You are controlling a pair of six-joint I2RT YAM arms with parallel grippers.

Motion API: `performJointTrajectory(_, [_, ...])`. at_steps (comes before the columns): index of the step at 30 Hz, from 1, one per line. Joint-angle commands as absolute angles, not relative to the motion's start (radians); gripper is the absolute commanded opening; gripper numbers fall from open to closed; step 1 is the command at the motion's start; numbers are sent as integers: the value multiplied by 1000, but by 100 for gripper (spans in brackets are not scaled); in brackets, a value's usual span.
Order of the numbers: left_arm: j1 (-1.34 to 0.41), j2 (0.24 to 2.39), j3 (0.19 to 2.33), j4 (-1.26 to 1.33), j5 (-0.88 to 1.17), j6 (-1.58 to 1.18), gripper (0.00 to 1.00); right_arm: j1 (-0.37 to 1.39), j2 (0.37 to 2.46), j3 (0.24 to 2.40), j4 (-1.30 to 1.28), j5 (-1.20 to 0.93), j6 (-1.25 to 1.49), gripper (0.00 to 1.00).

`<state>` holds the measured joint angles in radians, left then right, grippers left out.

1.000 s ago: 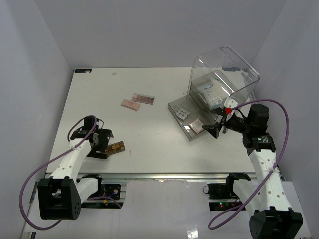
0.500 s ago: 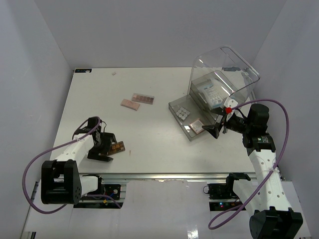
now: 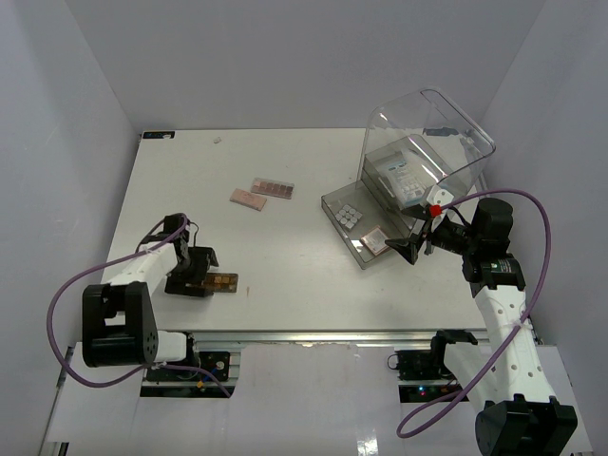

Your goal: Organize the makeup

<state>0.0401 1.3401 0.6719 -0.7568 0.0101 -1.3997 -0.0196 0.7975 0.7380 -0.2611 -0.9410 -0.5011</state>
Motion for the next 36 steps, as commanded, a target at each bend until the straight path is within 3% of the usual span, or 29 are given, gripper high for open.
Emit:
performJointTrajectory(1, [59,1367,666,-689,-75,-1381,61,-25,780,736,-233,-940,-502,90])
performJointTrajectory(4, [63,1351,669,-658,-66,-1346,34,-25,779,735,-234,-940,-502,90])
performJointTrajectory(7, [63,1334,674,-618,-35,-1292,25,-25,780,735,-233,-938,-502,90])
performJointTrajectory(11, [60,1286,686,-500,133,-1153,4,-25,778,736,-233,-933,-503,90])
performJointTrajectory(16, [-81,1261,743,-309,355,-1028,0,-25,777,736,-233,-924,-506,90])
performJointTrajectory(23, [-423,1471,1078,-241,356,-931,0,-28,785,735,-232,-908,-509,90])
performJointTrajectory(36, [-565,2010,1664,-284,384,-932,1,-37,785,733,-232,-901,-517,90])
